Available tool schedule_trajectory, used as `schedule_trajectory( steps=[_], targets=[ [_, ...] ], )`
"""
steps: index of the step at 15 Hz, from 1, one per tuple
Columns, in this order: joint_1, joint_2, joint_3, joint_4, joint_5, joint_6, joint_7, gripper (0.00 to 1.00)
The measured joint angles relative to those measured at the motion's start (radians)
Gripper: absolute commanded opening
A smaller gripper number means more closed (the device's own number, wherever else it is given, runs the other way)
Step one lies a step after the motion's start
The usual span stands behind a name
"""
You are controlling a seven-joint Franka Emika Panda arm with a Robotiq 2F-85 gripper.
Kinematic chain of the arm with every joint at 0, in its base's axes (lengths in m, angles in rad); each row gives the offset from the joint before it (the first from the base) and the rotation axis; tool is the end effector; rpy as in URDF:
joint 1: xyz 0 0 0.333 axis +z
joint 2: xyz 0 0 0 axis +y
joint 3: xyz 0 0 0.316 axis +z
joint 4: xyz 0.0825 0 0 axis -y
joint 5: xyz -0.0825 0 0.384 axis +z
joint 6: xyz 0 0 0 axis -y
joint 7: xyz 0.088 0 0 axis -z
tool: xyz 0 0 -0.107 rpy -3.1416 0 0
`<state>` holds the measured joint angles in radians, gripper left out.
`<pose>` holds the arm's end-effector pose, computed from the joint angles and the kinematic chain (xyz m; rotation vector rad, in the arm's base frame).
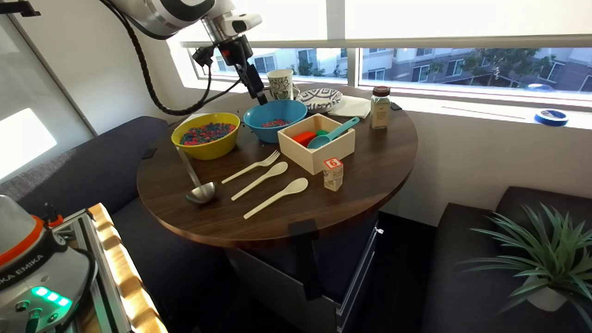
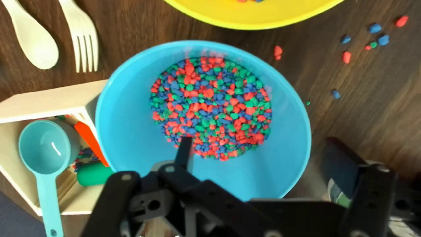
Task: Pour the content in the blue bowl into the yellow bowl
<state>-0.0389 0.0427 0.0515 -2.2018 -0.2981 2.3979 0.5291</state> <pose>0.5510 0.0046 0.3781 2.9232 -0.4598 0.3042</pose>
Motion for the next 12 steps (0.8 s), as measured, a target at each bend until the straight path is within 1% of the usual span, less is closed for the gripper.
schedule_trajectory(
  steps=[3,4,6,9,11,12],
  targets=[
    [0.035,0.054,-0.002,0.034,-0.039,0.001,0.032,1.0],
    [0.045,0.069,-0.004,0.044,-0.048,0.001,0.042,0.98],
    [0.061,0.097,-0.013,0.063,-0.064,0.001,0.058,0.86],
    [0.078,0.134,-0.032,0.088,-0.073,0.001,0.062,0.53],
    [0.086,0.156,-0.044,0.101,-0.074,0.0,0.062,0.39],
    [0.091,0.165,-0.05,0.107,-0.074,0.0,0.062,0.3]
  ],
)
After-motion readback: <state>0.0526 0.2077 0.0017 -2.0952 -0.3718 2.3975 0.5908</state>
